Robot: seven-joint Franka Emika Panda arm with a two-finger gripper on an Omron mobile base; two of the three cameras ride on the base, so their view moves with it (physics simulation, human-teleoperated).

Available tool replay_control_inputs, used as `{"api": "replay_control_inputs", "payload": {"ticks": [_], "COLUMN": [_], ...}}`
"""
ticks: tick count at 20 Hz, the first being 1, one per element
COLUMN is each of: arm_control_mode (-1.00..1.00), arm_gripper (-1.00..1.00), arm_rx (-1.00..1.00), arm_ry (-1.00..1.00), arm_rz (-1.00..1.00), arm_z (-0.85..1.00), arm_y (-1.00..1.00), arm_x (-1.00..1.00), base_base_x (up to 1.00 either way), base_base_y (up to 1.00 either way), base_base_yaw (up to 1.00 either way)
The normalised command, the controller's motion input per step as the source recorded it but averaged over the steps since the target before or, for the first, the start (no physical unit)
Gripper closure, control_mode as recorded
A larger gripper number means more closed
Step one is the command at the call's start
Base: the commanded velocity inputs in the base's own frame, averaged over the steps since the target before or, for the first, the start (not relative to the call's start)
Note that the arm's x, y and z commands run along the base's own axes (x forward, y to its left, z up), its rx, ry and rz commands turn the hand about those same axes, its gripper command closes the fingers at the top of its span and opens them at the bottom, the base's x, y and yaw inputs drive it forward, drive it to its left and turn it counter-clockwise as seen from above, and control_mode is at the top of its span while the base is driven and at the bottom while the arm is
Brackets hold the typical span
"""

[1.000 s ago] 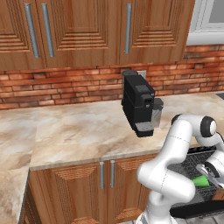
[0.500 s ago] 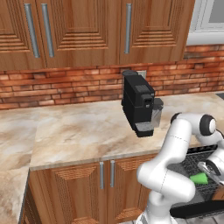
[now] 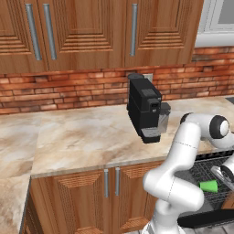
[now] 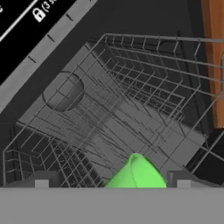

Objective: Pick up the cup and bowl from the counter, place them in the dishwasher, and close the dishwasher door.

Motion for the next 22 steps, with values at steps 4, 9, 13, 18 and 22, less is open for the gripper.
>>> {"api": "replay_control_inputs", "payload": {"ticks": [4,9,13,18,22], "arm_control_mode": [-1.00,-1.00,-1.00,-1.00,-1.00], "arm_gripper": [-1.00,-1.00,-1.00,-1.00,-1.00], "arm_rx": [0.00,0.00,0.07,0.19,0.26], "arm_ry": [-0.04,-0.01,0.00,0.01,0.02], "arm_rz": [0.00,0.00,0.00,0.00,0.00], "arm_z": [0.63,0.66,0.64,0.57,0.64], "arm_y": [0.00,0.00,0.00,-0.01,-0.16], "arm_x": [-0.29,-0.18,-0.08,-0.04,-0.01], "base_base_x": [0.00,0.00,0.00,0.00,0.00], "base_base_y": [0.00,0.00,0.00,0.00,0.00], "base_base_yaw": [0.00,0.00,0.00,0.00,0.00]}}
